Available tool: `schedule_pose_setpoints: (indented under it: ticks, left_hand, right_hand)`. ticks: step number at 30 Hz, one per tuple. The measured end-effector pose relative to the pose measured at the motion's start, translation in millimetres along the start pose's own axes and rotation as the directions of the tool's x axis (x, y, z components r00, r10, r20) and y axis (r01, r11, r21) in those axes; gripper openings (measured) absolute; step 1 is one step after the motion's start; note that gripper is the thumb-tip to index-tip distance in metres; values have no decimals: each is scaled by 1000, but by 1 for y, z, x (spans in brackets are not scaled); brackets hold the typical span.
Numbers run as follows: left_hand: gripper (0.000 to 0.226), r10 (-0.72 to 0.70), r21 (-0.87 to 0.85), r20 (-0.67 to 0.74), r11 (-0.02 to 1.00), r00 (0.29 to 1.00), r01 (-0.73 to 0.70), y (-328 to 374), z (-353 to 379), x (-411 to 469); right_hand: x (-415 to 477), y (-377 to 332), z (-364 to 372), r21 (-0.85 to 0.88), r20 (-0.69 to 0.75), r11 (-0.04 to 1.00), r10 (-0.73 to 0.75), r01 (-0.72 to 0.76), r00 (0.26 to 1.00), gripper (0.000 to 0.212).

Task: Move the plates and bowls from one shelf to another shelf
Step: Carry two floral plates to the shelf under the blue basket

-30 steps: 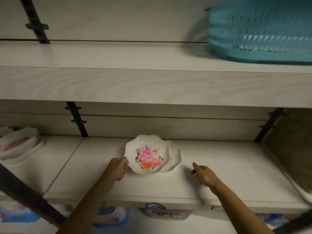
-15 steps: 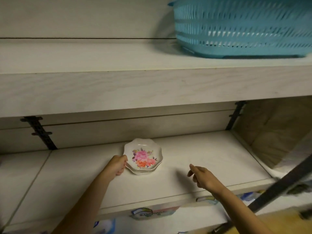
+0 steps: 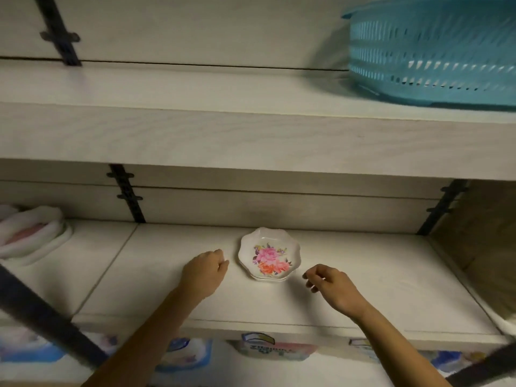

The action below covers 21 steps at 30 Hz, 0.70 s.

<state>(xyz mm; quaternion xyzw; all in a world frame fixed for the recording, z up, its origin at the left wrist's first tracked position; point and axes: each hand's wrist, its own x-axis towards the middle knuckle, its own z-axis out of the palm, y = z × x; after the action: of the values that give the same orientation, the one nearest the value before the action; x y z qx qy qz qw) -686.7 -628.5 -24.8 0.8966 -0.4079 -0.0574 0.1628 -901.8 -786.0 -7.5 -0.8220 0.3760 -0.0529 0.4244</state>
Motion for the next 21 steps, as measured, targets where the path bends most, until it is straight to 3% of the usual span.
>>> schedule_pose_setpoints:
  ticks: [5,9,15,21]
  left_hand:
    - [22,61,117,-196,992,979,-38,-39,-26,-47]
    - [22,-55,148,-232,985,971,91,-65,-50,-95]
    - [21,-254,146,-168,949,953,279,-113,-94,-153]
    - [27,-317,125,-319,920,893,372,-195,-121,-208]
  right_hand:
    - [8,-40,29,-293,82,939,-164,181,983,29]
    - [10,-75,61,-445,152,812,-347,377,926,24]
    - [-2,-134,119,-467,292,655,-519,593,803,24]
    - [-23,-192,189,-461,366,553,-593,694,717,25]
